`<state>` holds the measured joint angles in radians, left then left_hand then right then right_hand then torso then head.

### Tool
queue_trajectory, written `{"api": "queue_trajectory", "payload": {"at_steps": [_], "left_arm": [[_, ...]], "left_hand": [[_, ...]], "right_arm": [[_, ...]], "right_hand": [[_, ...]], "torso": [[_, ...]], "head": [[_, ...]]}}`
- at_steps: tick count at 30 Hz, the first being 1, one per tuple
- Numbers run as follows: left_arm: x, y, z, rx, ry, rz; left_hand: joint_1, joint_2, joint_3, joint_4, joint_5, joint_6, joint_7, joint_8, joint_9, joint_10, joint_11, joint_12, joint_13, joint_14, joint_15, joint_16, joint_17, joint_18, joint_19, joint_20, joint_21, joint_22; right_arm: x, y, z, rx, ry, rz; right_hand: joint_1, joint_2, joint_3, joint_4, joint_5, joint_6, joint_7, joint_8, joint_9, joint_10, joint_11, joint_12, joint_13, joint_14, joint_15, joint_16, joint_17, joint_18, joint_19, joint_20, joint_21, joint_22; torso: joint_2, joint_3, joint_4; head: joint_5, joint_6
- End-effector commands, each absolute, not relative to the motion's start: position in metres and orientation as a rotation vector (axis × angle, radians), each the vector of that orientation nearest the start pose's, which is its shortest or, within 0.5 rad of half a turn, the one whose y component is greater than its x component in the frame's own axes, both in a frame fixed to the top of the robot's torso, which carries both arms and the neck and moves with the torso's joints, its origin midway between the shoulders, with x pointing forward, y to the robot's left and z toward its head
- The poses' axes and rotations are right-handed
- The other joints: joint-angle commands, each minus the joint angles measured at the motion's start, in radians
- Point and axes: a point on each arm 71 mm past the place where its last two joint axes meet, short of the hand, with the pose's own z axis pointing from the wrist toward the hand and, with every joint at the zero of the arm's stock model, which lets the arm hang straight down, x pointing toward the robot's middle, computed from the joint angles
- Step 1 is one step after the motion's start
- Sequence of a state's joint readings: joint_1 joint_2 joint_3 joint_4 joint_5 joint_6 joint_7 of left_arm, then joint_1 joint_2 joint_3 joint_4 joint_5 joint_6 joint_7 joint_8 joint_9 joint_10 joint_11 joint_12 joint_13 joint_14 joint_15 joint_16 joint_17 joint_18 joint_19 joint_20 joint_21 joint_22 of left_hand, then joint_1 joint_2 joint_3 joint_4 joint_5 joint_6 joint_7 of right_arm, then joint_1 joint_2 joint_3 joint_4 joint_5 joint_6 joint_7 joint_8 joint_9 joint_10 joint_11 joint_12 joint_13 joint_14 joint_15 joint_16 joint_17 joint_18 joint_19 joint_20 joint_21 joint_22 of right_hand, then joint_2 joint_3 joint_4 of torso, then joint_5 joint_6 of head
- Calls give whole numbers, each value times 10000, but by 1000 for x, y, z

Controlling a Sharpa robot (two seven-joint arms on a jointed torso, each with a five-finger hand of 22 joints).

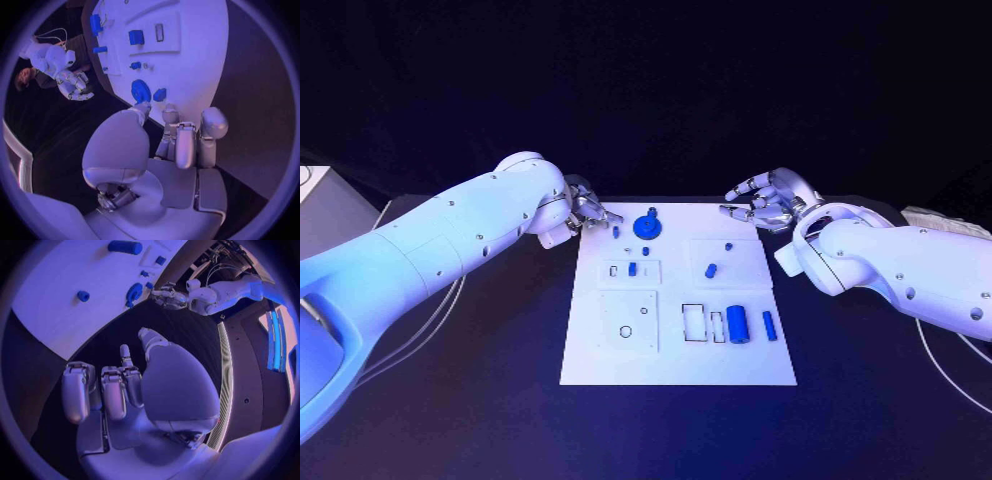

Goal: Assemble the parts on the task board

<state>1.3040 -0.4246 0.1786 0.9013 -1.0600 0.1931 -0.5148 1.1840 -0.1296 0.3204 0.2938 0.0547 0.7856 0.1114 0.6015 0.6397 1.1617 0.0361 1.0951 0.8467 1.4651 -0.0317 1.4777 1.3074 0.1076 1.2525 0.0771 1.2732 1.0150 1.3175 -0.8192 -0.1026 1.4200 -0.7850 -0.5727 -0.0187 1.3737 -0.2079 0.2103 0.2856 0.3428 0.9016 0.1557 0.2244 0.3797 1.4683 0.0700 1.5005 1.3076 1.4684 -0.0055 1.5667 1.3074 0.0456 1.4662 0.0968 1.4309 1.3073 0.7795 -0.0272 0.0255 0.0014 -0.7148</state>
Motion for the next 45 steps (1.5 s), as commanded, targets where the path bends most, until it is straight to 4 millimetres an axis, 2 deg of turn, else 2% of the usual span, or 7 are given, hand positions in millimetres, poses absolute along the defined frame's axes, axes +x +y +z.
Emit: {"api": "queue_trajectory", "payload": {"at_steps": [1,32,45], "left_arm": [[604,178,-140,-4402,21358,-4670],[602,171,-142,-4069,21755,-4744],[602,170,-143,-4079,21774,-4735]], "left_hand": [[-27,24,85,4,-29,103,8,-41,-15,77,-4,62,29,526,40,58,1038,68,76,9,73,35],[272,-42,499,-42,-26,307,-85,29,-37,150,-88,173,95,566,-24,132,1131,46,149,-21,165,173],[586,-61,1039,-59,-25,370,-137,89,-19,166,-138,196,77,576,-68,158,1153,42,154,-58,192,207]], "right_arm": [[523,-238,-148,5183,14864,8240],[524,-235,-148,5156,14898,8274],[524,-235,-148,5150,14906,8282]], "right_hand": [[-90,23,67,10,57,-69,-15,44,9,222,7,-30,1925,1019,-15,32,2614,-56,510,-59,-57,1107],[-90,23,67,10,57,-69,-15,44,9,222,7,-30,1925,1019,-15,32,2614,-56,510,-59,-57,1107],[-116,17,108,-2,74,-85,-17,72,27,230,6,-23,1930,1020,-16,34,2619,-55,511,-59,-59,1109]], "torso": [[9,-8,1],[20,-3,-2],[33,-6,-7]], "head": [[-7,-1],[-10,-28],[-25,-54]]}}
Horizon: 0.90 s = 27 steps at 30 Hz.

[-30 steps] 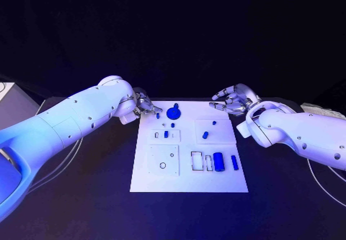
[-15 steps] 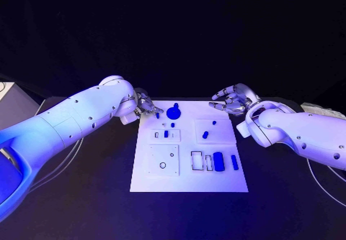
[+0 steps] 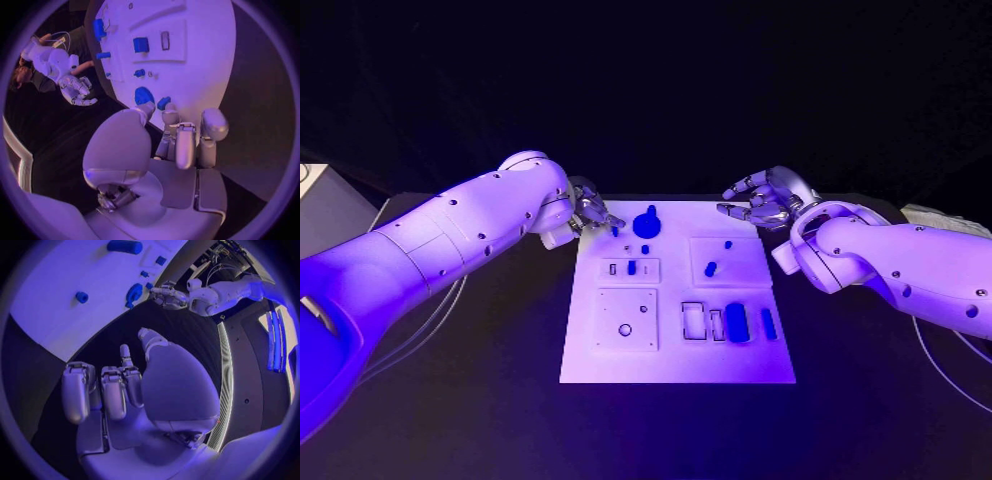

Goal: Assemble the parts on the task board

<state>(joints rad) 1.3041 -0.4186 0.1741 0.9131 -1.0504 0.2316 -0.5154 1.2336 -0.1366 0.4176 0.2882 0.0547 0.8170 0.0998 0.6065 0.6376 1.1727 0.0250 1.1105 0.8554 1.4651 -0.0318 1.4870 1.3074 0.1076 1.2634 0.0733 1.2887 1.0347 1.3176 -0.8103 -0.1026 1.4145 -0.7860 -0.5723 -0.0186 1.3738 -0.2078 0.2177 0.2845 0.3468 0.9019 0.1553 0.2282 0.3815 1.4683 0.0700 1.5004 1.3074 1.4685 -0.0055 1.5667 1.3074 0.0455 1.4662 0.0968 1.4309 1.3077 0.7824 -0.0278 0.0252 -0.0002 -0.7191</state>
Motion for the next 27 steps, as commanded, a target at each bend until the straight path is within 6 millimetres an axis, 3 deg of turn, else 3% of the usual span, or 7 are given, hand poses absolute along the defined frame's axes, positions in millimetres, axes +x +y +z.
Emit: {"api": "queue_trajectory", "payload": {"at_steps": [1,6,17,27], "left_arm": [[602,170,-143,-4092,21771,-4739],[602,170,-143,-4174,21782,-4776],[602,169,-146,-4133,21892,-4744],[602,170,-148,-4187,21986,-4765]], "left_hand": [[146,30,200,-6,-22,65,-32,55,10,57,-39,41,-18,579,-77,71,1159,39,53,-27,48,27],[441,-32,1020,-76,-20,54,-83,176,103,53,-87,39,-58,578,-120,78,1152,39,48,-71,56,36],[657,-252,2014,-354,-18,34,-147,394,295,91,-142,64,-77,588,-168,104,1178,29,65,-107,87,91],[699,-347,3089,-967,9,-91,-159,564,487,75,-159,12,-170,587,-185,114,1177,25,59,-127,102,114]], "right_arm": [[524,-235,-148,5150,14907,8283],[524,-234,-148,5145,14912,8292],[524,-234,-148,5137,14919,8305],[524,-234,-148,5137,14928,8306]], "right_hand": [[-116,17,34,8,35,-89,-13,34,8,230,6,-23,1932,1020,-16,34,2619,-55,511,-60,-59,1105],[-116,17,34,8,35,-89,-13,34,8,230,6,-23,1932,1020,-16,34,2619,-55,511,-60,-59,1105],[-116,17,34,8,35,-89,-13,34,8,230,6,-23,1932,1020,-16,34,2619,-55,511,-60,-59,1105],[-124,15,53,6,39,-95,-13,46,15,244,5,-9,1944,1022,-17,38,2628,-57,514,-60,-54,1113]], "torso": [[6,0,-4],[3,0,-1],[8,1,1],[-4,4,7]], "head": [[-11,-12],[-24,-21],[-29,-53],[-28,-74]]}}
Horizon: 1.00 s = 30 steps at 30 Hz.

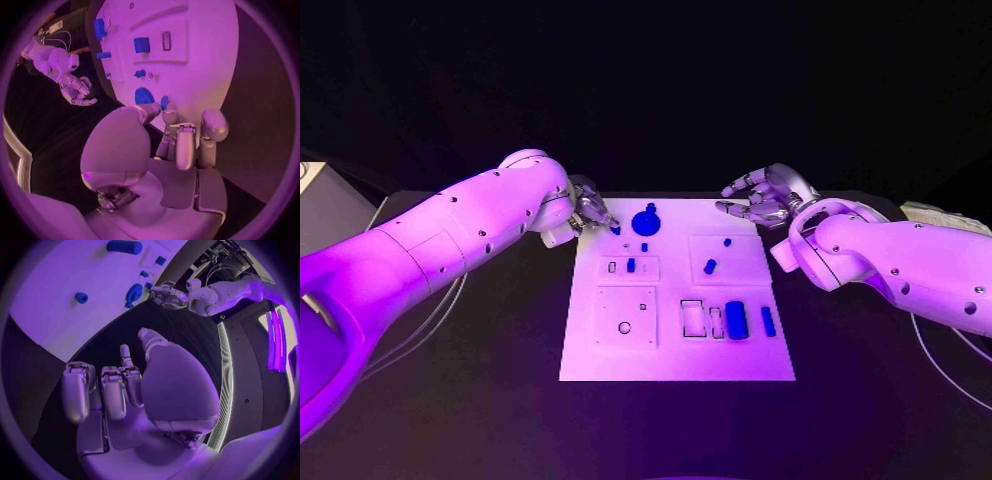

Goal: Assemble the parts on the task board

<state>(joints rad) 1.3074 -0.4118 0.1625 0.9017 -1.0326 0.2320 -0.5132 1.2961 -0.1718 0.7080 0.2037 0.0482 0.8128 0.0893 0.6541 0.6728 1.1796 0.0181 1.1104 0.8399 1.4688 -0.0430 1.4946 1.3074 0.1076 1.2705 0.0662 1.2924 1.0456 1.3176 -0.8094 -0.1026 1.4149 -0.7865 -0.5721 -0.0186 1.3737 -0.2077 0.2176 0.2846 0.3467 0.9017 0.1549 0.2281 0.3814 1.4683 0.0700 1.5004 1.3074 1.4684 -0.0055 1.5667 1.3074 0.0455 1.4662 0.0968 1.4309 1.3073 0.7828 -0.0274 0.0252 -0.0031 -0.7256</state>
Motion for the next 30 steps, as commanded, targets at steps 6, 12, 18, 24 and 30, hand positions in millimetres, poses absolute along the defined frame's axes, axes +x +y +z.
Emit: {"api": "queue_trajectory", "payload": {"at_steps": [6,12,18,24,30], "left_arm": [[601,169,-148,-4262,22030,-4882],[600,167,-148,-4532,22010,-5237],[599,166,-146,-4872,21820,-5742],[596,167,-143,-5096,21590,-6130],[589,171,-137,-5041,21397,-6334]], "left_hand": [[16,-4,556,-424,111,-110,-36,146,213,29,-81,9,-26,557,-67,52,1197,21,-4,-50,82,31],[-347,-81,1006,-1025,1462,-117,14,345,455,186,-54,37,9,586,-54,98,1267,2,62,-41,175,162],[-706,-155,1323,-1504,2899,158,-27,418,682,509,-108,191,261,672,-105,216,1493,-45,223,-79,367,440],[-1024,-301,1395,-1772,3917,427,-121,404,847,776,-199,275,435,739,-188,294,1658,-93,391,-159,546,708],[-1205,-358,1230,-1985,5012,633,-188,355,993,970,-270,335,594,755,-256,308,1696,-140,537,-227,701,953]], "right_arm": [[524,-234,-148,5137,14930,8309],[524,-234,-148,5137,14928,8310],[524,-234,-148,5140,14922,8303],[525,-235,-148,5146,14913,8288],[525,-236,-148,5167,14900,8249]], "right_hand": [[-123,14,53,5,40,-93,-9,46,17,244,5,-9,1944,1022,-17,38,2628,-57,514,-60,-54,1116],[-123,14,53,5,40,-93,-9,46,17,244,5,-9,1944,1022,-17,38,2628,-57,514,-60,-54,1116],[-123,14,53,5,40,-93,-9,46,17,244,5,-9,1944,1022,-17,38,2628,-57,514,-60,-54,1116],[-140,23,67,12,49,-94,-9,56,22,243,5,-10,1943,1020,-17,34,2619,-55,513,-60,-59,1112],[-140,23,67,12,49,-94,-9,56,22,243,5,-10,1943,1020,-17,34,2619,-55,513,-60,-59,1112]], "torso": [[-10,-8,8],[-5,-10,9],[-12,-13,10],[-21,-9,10],[-46,-24,30]], "head": [[11,-4],[26,13],[41,21],[64,24],[81,21]]}}
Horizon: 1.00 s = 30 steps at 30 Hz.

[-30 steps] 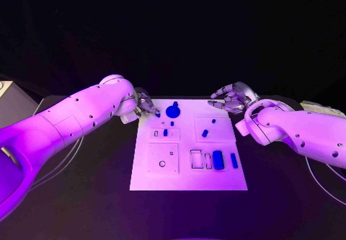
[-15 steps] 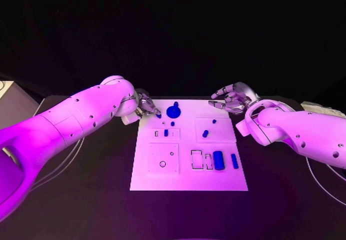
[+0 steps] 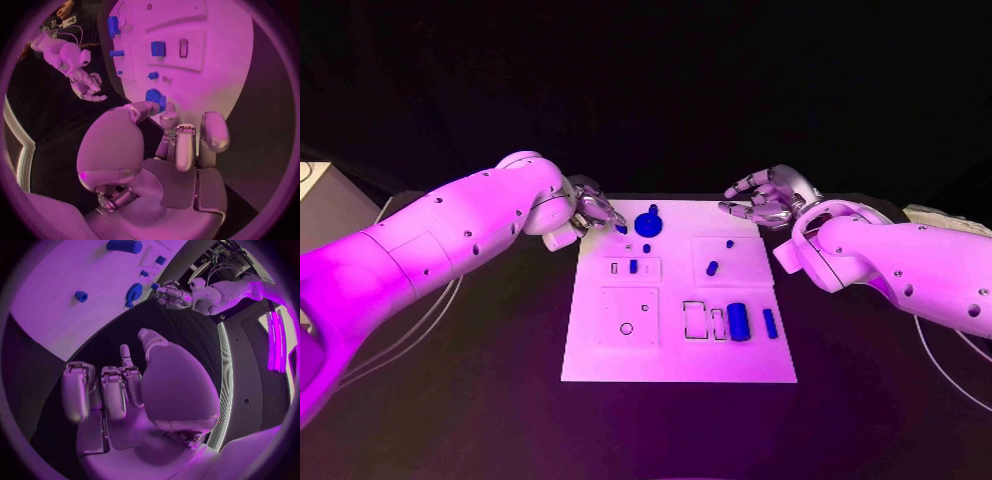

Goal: Assemble the parts on the task board

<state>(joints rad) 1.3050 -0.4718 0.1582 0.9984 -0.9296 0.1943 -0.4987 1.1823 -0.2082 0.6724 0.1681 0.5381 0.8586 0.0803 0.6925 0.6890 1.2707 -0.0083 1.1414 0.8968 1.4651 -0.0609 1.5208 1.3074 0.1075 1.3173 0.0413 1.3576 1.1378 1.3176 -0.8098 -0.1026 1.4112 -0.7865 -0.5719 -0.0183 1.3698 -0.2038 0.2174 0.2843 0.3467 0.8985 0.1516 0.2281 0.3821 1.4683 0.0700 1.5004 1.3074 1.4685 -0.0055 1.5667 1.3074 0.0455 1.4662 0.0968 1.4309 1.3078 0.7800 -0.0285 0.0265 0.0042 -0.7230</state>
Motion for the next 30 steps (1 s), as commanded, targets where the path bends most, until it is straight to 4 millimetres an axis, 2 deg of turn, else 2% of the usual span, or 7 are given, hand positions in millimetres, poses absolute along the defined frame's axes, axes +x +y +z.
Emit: {"api": "queue_trajectory", "payload": {"at_steps": [1,10,19,25,30], "left_arm": [[587,172,-136,-5010,21373,-6362],[569,179,-130,-4648,21129,-6490],[554,182,-136,-4113,20934,-6152],[545,180,-146,-3816,20931,-5978],[540,176,-156,-3668,21067,-5914]], "left_hand": [[-71,9,1582,-1638,149,186,-102,-32,839,71,-11,33,39,794,-81,49,1701,-140,76,19,56,42],[-78,3,1569,-1667,233,215,-112,-36,855,102,-22,51,74,789,-90,38,1679,-144,91,10,73,67],[-78,3,1568,-1672,245,221,-115,-35,859,109,-24,56,81,789,-91,38,1679,-146,95,9,77,75],[-79,1,1565,-1682,262,236,-120,-33,865,115,-28,51,74,787,-95,34,1671,-152,113,6,93,104],[-79,1,1565,-1682,262,236,-120,-33,865,115,-28,51,74,787,-95,34,1671,-152,113,6,93,104]], "right_arm": [[525,-236,-148,5172,14899,8243],[525,-239,-149,5208,14899,8187],[525,-241,-150,5236,14900,8143],[525,-242,-150,5249,14903,8128],[525,-242,-150,5255,14909,8121]], "right_hand": [[-101,-16,70,14,50,-63,24,56,14,243,5,-10,1943,1020,-17,34,2619,-55,513,-60,-59,1107],[-101,-16,70,14,50,-63,24,56,14,243,5,-10,1943,1020,-17,34,2619,-55,513,-60,-59,1107],[-101,-16,70,14,50,-63,24,56,14,243,5,-10,1943,1020,-17,34,2619,-55,513,-60,-59,1107],[-101,-16,70,14,50,-63,24,56,14,243,5,-10,1943,1020,-17,34,2619,-55,513,-60,-59,1107],[-101,-16,70,14,50,-63,24,56,14,243,5,-10,1943,1020,-17,34,2619,-55,513,-60,-59,1107]], "torso": [[-20,-14,20],[-128,-22,104],[-229,-42,169],[-234,-43,173],[-227,-43,166]], "head": [[18,-1],[-10,-61],[4,-132],[17,-179],[23,-173]]}}
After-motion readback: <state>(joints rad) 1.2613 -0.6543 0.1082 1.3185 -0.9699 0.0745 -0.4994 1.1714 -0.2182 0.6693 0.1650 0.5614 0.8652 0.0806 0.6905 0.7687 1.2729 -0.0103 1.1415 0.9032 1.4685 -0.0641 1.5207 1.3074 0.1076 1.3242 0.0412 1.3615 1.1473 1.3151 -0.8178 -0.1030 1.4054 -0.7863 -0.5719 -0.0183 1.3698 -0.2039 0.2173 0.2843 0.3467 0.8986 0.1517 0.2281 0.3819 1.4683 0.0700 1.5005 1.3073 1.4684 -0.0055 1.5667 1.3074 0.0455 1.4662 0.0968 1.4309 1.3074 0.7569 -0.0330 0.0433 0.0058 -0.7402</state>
